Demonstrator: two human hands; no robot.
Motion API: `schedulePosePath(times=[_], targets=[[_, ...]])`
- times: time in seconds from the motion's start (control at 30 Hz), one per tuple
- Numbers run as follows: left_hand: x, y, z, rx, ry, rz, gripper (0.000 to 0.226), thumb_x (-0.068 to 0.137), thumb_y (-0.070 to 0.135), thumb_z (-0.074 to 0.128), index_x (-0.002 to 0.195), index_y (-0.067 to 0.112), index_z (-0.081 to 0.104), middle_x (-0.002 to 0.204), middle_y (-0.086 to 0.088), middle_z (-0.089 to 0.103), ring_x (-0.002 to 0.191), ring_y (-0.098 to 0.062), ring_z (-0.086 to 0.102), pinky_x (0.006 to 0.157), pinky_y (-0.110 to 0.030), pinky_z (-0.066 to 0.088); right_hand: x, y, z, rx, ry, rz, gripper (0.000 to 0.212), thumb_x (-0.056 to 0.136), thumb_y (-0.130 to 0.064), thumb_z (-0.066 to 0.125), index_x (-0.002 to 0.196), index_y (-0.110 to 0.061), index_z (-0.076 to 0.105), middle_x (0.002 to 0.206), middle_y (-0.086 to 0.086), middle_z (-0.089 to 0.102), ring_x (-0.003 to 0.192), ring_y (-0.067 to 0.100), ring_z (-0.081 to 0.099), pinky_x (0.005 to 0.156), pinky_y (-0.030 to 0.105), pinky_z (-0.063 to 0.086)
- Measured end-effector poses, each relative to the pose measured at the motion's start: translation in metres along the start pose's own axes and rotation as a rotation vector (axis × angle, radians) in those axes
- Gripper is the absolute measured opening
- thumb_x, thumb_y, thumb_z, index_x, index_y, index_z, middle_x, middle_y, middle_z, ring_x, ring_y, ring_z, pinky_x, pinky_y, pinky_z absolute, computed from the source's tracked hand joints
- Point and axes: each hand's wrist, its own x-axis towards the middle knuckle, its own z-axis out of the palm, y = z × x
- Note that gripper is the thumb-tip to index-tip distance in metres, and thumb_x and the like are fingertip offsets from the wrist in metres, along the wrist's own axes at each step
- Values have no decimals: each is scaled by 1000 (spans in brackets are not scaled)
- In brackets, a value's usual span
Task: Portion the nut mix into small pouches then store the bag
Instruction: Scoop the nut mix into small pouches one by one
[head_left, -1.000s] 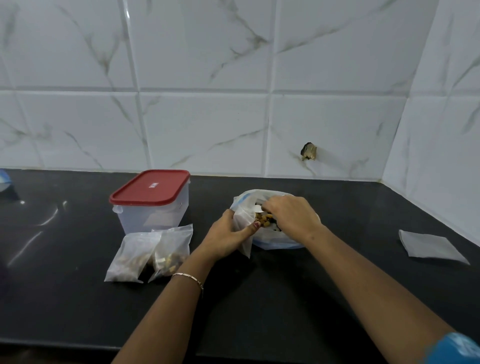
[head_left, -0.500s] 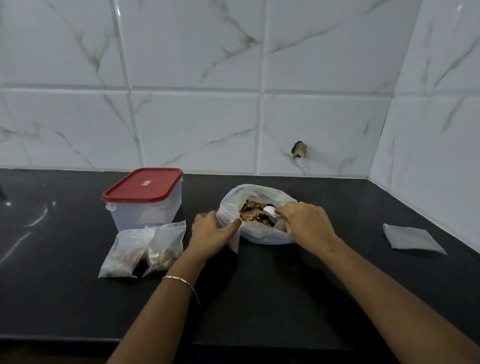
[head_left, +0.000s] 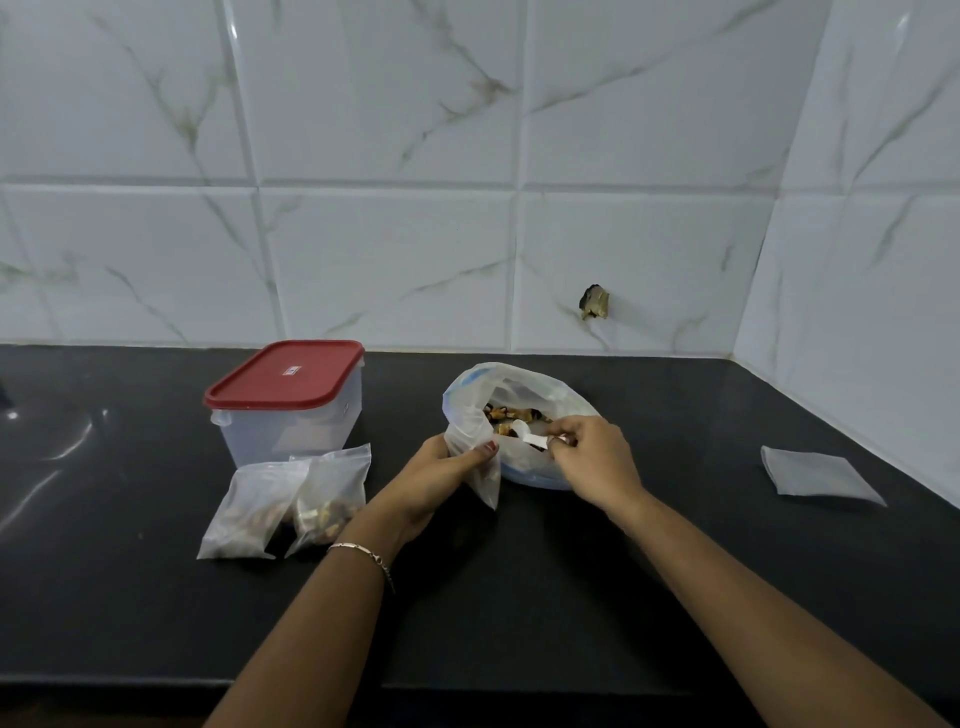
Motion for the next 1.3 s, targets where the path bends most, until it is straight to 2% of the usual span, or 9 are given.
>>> schedulePosePath(times=[0.13, 0.27, 0.43, 0.53, 0.67, 0.87, 1.07, 1.2, 1.3], targets=[[-2, 1, 3, -43, -35, 25, 41, 90, 25, 63, 128, 12, 55, 119, -4, 67, 113, -17, 62, 103, -36, 46, -1, -2, 2, 152, -40, 95, 26, 86, -9, 59, 101, -23, 75, 89, -10, 68, 88, 13, 64, 71, 24, 47], [-2, 0, 5, -23, -90, 39, 40, 93, 24, 60, 131, 11, 54, 120, -5, 67, 115, -18, 61, 106, -37, 43, 0, -4, 8, 270, -73, 194, 20, 85, -10, 62, 94, -22, 76, 96, -5, 69, 93, 13, 61, 83, 32, 51], [-2, 1, 5, 9, -144, 54, 40, 93, 22, 59, 131, 12, 54, 122, -4, 67, 116, -17, 61, 106, -35, 44, 3, -12, 11, 525, -79, 399, 16, 89, -3, 58, 80, -13, 68, 67, 6, 59, 49, 9, 45, 43, 19, 36], [-1, -1, 5, 57, -158, 81, 48, 86, 29, 66, 130, 15, 54, 121, -1, 67, 115, -14, 62, 105, -34, 44, 9, -12, 9, 645, -109, 548, 13, 91, -6, 55, 79, -7, 60, 62, 5, 51, 34, 6, 34, 29, 16, 23], [-4, -1, 10, 125, -136, 127, 33, 90, 26, 63, 123, 23, 56, 118, 4, 67, 111, -8, 62, 98, -26, 47, 13, -10, 10, 724, -130, 586, 12, 92, -6, 52, 82, -8, 58, 62, 4, 49, 31, 5, 32, 28, 14, 18], [0, -5, 13, 112, -117, 149, 36, 94, 27, 60, 127, 18, 54, 121, -1, 67, 114, -13, 61, 102, -30, 46, 2, -19, 11, 437, -113, 297, 30, 87, 1, 55, 77, -24, 69, 65, -4, 56, 59, 10, 46, 50, 21, 37], [-3, -3, 16, 142, -135, 138, 34, 94, 28, 58, 127, 19, 53, 120, 0, 66, 112, -10, 61, 93, -21, 49, 7, -12, 11, 730, -160, 554, 15, 94, -4, 51, 81, -8, 57, 60, 2, 47, 33, 4, 34, 28, 16, 19], [-7, -1, 17, 75, -17, 138, 35, 89, 27, 66, 121, 23, 53, 121, 4, 63, 106, -5, 60, 82, -17, 48, 9, -13, 8, 905, -184, 634, 22, 96, -5, 45, 80, -4, 59, 61, 3, 49, 29, 2, 31, 28, 14, 15], [-7, -3, 12, 152, 189, 178, 37, 83, 30, 73, 111, 30, 48, 128, 2, 47, 108, -9, 53, 91, -24, 44, 5, -19, 0, 934, -194, 623, 23, 96, -3, 43, 83, -2, 63, 65, 3, 53, 32, 3, 30, 31, 14, 15]])
